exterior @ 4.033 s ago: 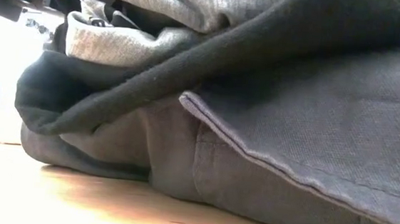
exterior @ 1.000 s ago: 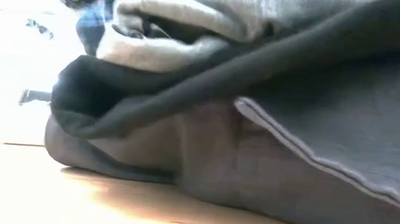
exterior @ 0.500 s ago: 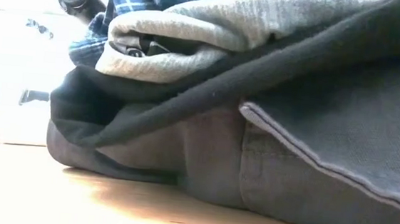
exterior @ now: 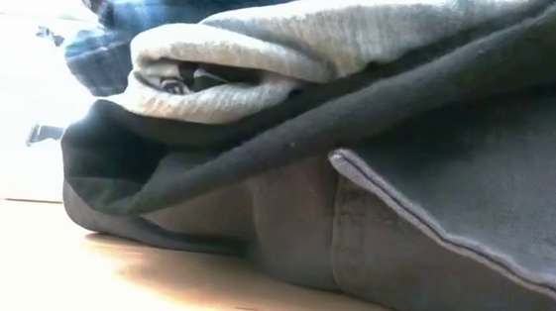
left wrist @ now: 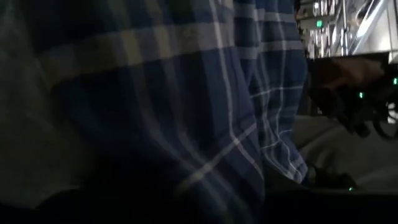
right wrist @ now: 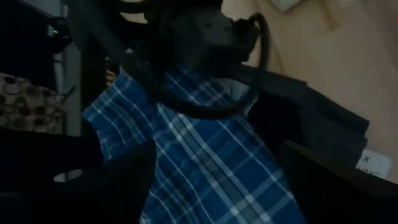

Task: Sort clothes
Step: Adjust the blue pants on top of the stacked clothes

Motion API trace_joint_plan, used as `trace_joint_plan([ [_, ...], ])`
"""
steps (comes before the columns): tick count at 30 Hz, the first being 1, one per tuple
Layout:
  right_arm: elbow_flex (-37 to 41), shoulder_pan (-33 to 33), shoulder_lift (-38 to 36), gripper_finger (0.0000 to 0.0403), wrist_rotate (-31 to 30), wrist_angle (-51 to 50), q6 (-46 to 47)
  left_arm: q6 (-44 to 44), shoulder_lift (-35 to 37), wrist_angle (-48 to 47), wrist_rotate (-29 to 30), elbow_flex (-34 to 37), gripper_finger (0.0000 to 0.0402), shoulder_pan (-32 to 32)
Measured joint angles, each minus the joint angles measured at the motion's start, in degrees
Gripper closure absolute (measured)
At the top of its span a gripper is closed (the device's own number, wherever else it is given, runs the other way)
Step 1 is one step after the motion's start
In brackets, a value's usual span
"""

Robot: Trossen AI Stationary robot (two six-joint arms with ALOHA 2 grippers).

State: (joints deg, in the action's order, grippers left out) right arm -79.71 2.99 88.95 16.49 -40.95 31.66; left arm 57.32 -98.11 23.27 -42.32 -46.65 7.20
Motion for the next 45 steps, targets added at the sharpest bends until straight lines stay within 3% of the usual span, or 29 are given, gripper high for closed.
trace_joint_plan([
  [6,2.7,-3.4,0.0,0.0056,2.8,3.6,-1.5,-5.7,5.6,-8.0,0.2,0.0,0.0361,0.2],
  [13,8.6,-7.0,0.1,0.0056,7.5,17.8,-1.4,-12.8,11.4,-20.6,3.8,0.1,0.0360,0.6],
  [18,10.8,-10.3,0.0,0.0056,7.2,21.8,-4.1,-16.0,13.0,-22.9,4.5,0.1,0.0359,1.1],
  [21,14.1,-10.9,0.0,0.0056,10.1,26.4,-3.9,-17.0,13.7,-22.8,5.7,0.1,0.0359,1.3],
  [27,19.8,-8.0,0.1,0.0056,16.7,32.5,1.4,-18.2,14.2,-22.6,10.8,0.0,0.0359,1.2],
  [32,20.0,-3.9,0.1,0.0056,16.3,31.9,1.1,-22.3,15.5,-22.9,14.8,-1.1,0.0358,1.1],
  [41,19.9,-0.6,0.0,0.0056,21.5,31.7,4.2,-31.6,18.5,-36.4,18.8,-9.1,0.0358,-0.7],
  [45,19.9,-0.3,0.0,0.0056,18.3,29.8,3.0,-34.5,18.7,-39.7,18.9,-11.7,0.0358,-1.0],
])
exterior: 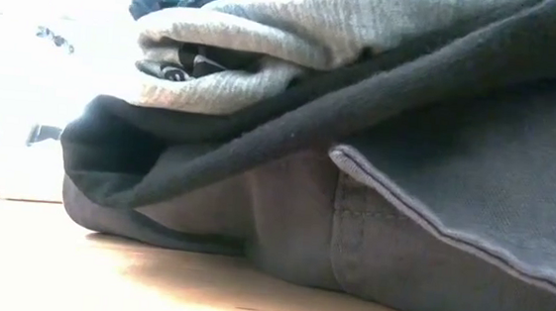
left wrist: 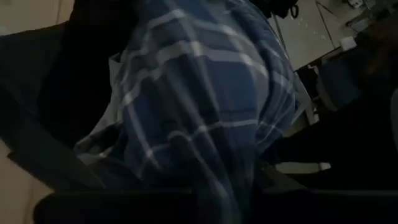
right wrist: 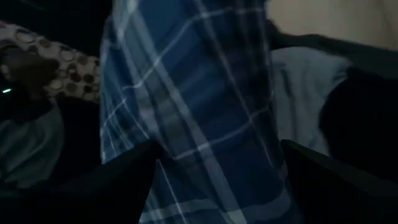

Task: Sort clothes
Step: Adjust the blue pants on top of the stacked clothes

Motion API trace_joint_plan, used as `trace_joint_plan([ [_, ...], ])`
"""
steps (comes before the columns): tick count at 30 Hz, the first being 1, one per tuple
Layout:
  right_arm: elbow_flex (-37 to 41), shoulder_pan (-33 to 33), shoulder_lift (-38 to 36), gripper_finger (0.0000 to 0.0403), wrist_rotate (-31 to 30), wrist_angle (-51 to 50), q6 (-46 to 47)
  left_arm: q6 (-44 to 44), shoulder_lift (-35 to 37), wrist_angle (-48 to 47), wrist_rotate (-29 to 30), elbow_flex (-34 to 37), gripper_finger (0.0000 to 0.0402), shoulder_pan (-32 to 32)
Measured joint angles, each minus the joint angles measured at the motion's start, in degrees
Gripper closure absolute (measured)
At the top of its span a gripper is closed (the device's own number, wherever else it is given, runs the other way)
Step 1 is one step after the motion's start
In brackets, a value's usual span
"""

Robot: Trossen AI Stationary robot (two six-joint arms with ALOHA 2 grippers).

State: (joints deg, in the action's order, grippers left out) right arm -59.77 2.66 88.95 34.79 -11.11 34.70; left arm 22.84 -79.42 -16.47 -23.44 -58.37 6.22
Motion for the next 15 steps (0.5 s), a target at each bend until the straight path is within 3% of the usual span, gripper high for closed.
trace_joint_plan([
  [10,0.0,-0.8,-2.2,0.0056,-0.7,-1.9,0.2,0.1,1.1,-1.1,1.5,-3.2,0.0358,-0.4],
  [15,0.0,-0.5,-4.4,0.0056,0.2,-4.7,0.8,3.4,0.8,-0.9,-3.7,-3.2,0.0358,-0.2],
])
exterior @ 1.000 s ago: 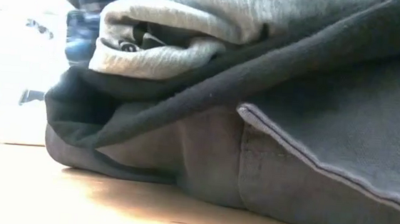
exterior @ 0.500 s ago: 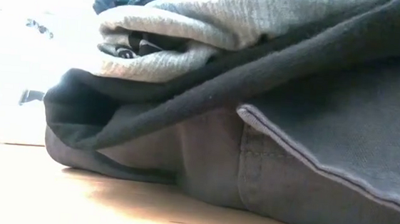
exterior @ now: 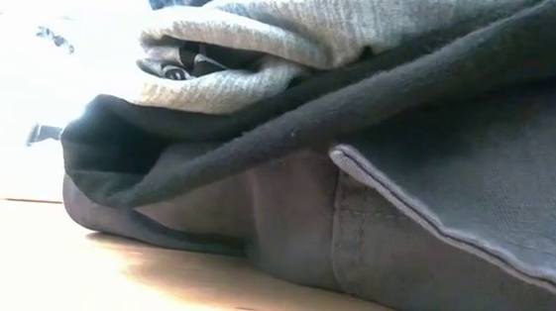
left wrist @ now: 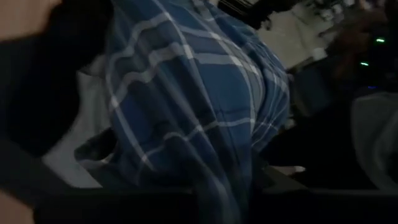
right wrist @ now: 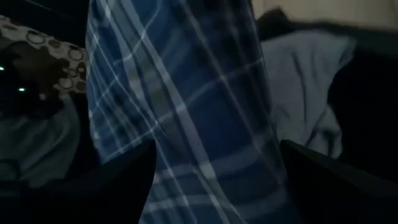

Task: Sort clothes
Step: Adjust the blue pants on top of the stacked clothes, then put the stack of clothes into the red bin

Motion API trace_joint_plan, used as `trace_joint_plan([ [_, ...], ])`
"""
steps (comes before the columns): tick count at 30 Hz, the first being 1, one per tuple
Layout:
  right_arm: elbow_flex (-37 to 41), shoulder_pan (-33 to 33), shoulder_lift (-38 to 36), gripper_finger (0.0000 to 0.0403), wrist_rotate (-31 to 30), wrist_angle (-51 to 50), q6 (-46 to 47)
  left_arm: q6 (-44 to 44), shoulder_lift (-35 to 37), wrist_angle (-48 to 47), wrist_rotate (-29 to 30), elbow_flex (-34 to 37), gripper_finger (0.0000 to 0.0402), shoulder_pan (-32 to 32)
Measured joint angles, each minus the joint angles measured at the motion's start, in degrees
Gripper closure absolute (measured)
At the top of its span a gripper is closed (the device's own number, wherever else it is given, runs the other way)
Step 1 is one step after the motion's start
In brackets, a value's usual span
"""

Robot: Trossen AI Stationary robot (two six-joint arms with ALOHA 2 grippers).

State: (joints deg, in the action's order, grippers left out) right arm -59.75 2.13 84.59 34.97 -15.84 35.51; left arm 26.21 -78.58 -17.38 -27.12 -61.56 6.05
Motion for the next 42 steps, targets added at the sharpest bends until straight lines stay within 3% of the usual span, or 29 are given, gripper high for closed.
trace_joint_plan([
  [8,0.0,1.2,-4.3,0.0056,5.8,-3.6,8.5,6.9,-7.1,12.7,-6.7,0.0,0.0358,2.4],
  [15,0.0,4.7,-3.4,0.0056,0.7,-19.0,8.1,9.2,-16.1,7.7,-7.0,0.1,0.0358,1.8],
  [21,0.0,7.2,-0.8,0.0056,-1.9,-21.9,6.9,9.7,-17.7,4.7,-7.1,0.0,0.0352,1.0],
  [25,0.0,8.2,-2.4,0.0056,-6.7,-22.1,8.0,9.8,-16.1,5.1,-7.0,0.1,0.0305,1.3],
  [34,-0.1,10.2,-3.6,0.0056,-12.9,-26.5,8.5,8.8,-12.9,2.1,-7.2,0.0,0.0142,-1.3],
  [37,-0.1,10.9,-4.6,0.0056,-15.1,-29.3,9.5,8.7,-11.0,1.7,-6.6,-0.1,0.0117,-3.1],
  [42,-0.2,12.4,-7.9,0.0056,-18.1,-30.3,12.6,5.3,-6.9,-1.7,-3.2,-0.1,0.0109,-5.3],
])
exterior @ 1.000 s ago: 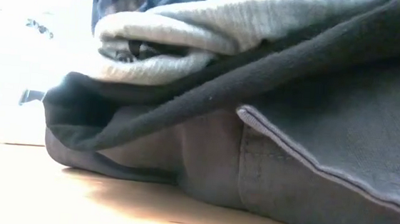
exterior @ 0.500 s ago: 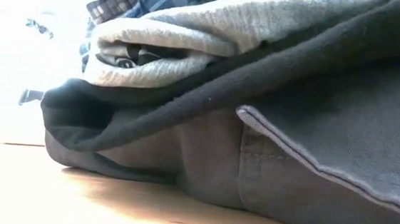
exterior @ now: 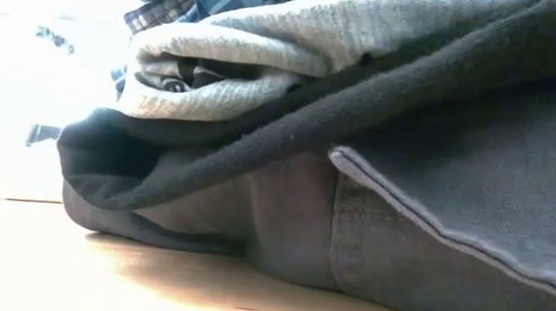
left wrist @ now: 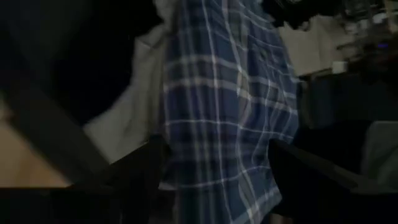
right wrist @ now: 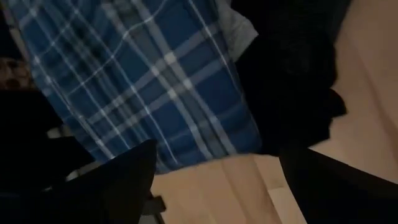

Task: Sort clothes
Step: Put the stack of clothes into the red bin

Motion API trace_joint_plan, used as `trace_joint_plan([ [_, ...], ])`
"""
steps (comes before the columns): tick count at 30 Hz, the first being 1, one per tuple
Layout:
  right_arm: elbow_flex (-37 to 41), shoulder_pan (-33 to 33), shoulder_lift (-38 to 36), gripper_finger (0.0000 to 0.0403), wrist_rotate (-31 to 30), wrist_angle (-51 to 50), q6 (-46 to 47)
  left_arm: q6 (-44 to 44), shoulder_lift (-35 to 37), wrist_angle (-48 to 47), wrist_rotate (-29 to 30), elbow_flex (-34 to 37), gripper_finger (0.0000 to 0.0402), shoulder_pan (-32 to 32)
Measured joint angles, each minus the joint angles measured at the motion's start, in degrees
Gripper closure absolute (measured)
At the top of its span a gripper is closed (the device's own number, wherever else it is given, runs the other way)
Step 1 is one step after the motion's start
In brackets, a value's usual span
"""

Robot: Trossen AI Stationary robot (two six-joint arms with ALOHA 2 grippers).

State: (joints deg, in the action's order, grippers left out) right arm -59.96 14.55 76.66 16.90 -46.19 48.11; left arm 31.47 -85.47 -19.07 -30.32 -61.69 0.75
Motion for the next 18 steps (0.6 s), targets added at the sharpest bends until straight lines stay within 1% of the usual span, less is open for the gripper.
trace_joint_plan([
  [1,0.0,0.8,-1.1,0.0056,-1.3,-0.6,0.8,-1.6,0.8,-1.5,1.4,0.0,0.0109,-0.2],
  [3,0.0,3.6,-2.8,0.0056,-4.9,-2.1,2.0,-6.2,2.5,-7.6,6.5,0.0,0.0109,-0.3],
  [6,0.3,9.7,-4.8,0.0056,-12.9,-2.0,3.6,-16.3,5.3,-16.6,17.5,0.8,0.0109,1.1],
  [8,1.0,14.3,-4.8,0.0056,-18.3,-2.0,5.1,-21.4,7.7,-18.5,24.7,3.2,0.0109,2.7],
  [9,1.5,16.6,-4.4,0.0056,-20.4,-1.6,5.9,-23.1,8.7,-18.7,26.8,4.9,0.0109,3.4],
  [11,3.1,20.3,-3.3,0.0056,-22.4,-0.4,7.7,-25.6,10.5,-15.6,28.6,8.3,0.0111,3.9],
  [13,5.2,23.5,-1.7,0.0056,-22.6,2.0,11.0,-27.4,11.3,-12.7,29.2,12.0,0.0115,4.2],
  [16,8.3,27.1,1.5,0.0056,-21.8,7.4,17.0,-28.3,10.8,-5.3,29.2,16.9,0.0123,4.2],
  [18,10.0,28.6,3.8,0.0056,-21.6,11.4,19.4,-28.2,9.7,-0.4,28.6,19.5,0.0128,4.2],
])
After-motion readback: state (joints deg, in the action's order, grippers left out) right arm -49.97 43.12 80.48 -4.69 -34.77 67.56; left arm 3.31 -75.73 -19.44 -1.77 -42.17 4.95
